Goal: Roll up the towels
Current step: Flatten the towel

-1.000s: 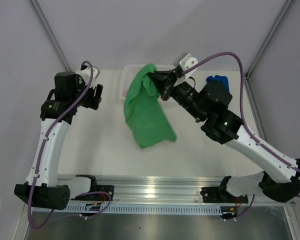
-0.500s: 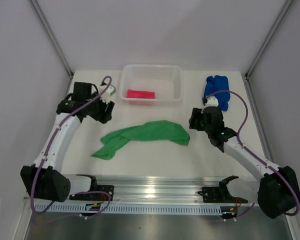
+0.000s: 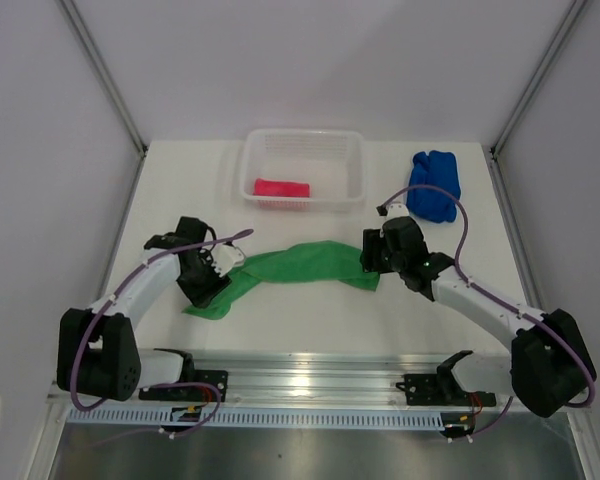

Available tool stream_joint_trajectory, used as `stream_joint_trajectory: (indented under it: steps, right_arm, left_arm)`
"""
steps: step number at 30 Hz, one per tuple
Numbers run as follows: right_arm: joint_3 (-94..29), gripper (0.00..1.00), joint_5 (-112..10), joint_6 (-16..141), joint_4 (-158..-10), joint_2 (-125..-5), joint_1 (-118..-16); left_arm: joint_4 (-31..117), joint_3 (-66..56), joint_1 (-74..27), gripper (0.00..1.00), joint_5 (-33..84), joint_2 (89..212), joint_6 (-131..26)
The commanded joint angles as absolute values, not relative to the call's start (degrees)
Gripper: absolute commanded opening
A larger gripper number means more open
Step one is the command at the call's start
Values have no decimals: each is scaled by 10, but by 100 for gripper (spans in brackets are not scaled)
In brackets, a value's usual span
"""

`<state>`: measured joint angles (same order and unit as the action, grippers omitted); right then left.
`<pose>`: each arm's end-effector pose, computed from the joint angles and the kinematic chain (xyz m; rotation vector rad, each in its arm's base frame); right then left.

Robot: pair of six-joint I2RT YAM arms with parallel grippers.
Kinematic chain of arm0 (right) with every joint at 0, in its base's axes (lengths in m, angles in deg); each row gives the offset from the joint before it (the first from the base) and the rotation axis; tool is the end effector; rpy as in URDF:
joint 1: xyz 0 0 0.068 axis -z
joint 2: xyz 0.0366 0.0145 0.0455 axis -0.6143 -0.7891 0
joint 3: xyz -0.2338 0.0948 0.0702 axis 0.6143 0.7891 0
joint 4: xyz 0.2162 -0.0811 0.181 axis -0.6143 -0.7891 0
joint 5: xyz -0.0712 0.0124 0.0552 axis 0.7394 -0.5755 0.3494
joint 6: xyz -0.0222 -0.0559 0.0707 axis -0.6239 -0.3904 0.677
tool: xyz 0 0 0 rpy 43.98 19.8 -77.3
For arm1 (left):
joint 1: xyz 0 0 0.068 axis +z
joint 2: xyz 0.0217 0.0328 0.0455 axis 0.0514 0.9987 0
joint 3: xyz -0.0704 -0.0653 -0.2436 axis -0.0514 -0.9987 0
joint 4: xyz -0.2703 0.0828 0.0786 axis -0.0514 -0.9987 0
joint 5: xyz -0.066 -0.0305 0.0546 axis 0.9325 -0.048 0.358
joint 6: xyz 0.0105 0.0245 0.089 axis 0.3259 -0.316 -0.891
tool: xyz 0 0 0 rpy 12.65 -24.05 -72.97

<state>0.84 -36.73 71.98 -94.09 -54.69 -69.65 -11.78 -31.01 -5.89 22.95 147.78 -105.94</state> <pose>0.2882 0.1664 0.1738 -0.2406 2.2543 0.3113 0.2468 -0.0466 0.1278 1.2702 2.6507 -0.0607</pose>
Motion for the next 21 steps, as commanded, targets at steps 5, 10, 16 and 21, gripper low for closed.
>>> stream_joint_trajectory:
  steps: [5, 10, 16, 21]
  right_arm:
    - [43, 61, -418, 782, -916, -580, -666]
    - [69, 61, -462, 781, -874, -602, -652]
    - [91, 61, -496, 818, -804, -626, -630]
    - [82, 56, -494, 822, -787, -631, -615]
  left_arm:
    - [-61, -356, -59, 58, 208, 1510, -1100]
    - [-18, -369, -59, 55, 184, 1549, -1085]
    - [-10, -365, -58, 28, 193, 1560, -1068]
    - [-19, -366, -57, 1, 201, 1543, -1062]
